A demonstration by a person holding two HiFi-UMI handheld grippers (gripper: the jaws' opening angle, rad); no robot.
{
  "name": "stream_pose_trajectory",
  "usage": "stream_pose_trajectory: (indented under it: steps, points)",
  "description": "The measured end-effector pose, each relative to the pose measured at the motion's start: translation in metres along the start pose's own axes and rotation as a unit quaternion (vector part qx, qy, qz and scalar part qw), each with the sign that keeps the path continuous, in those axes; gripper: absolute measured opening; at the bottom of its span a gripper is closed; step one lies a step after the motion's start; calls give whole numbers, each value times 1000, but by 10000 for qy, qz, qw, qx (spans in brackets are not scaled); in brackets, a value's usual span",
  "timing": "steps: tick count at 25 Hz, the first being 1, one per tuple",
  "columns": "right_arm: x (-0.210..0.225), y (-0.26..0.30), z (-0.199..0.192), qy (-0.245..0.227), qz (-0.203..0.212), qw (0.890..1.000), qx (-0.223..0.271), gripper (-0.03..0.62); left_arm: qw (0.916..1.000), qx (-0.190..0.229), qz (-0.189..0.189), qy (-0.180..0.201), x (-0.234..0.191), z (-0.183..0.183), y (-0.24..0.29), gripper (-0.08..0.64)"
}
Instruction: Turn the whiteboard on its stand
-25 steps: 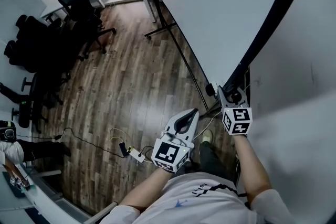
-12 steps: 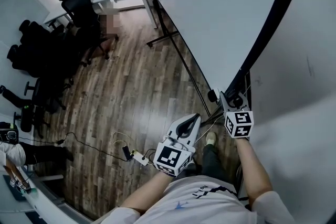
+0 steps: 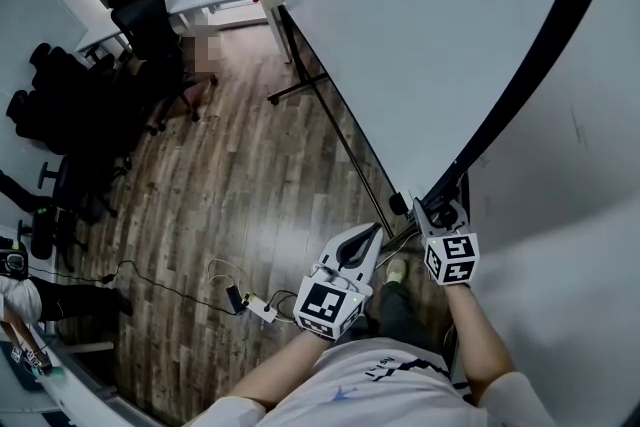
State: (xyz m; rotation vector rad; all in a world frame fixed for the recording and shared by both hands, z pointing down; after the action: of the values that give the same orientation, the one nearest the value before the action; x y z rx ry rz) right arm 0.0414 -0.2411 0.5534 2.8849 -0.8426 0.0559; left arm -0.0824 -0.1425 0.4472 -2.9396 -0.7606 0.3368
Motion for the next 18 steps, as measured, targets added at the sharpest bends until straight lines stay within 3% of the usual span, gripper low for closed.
stream_pose_trajectory:
  steps: [18]
  points:
    - [0, -4, -6, -65, -4, 9999, -99, 186, 9999, 77, 31, -101, -4, -1, -2, 12]
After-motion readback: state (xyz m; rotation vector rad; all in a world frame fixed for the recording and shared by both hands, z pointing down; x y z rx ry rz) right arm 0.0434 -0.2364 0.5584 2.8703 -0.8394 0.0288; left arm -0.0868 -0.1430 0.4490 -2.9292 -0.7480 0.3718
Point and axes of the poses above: the fingertips, and each gripper's own axes: y forward along the fingers, x to its right, z out of its top, the point moved 2 cm from there along -y, backward along the fingers, and after that the axes turned 14 degrees about x, right-handed, at the moved point
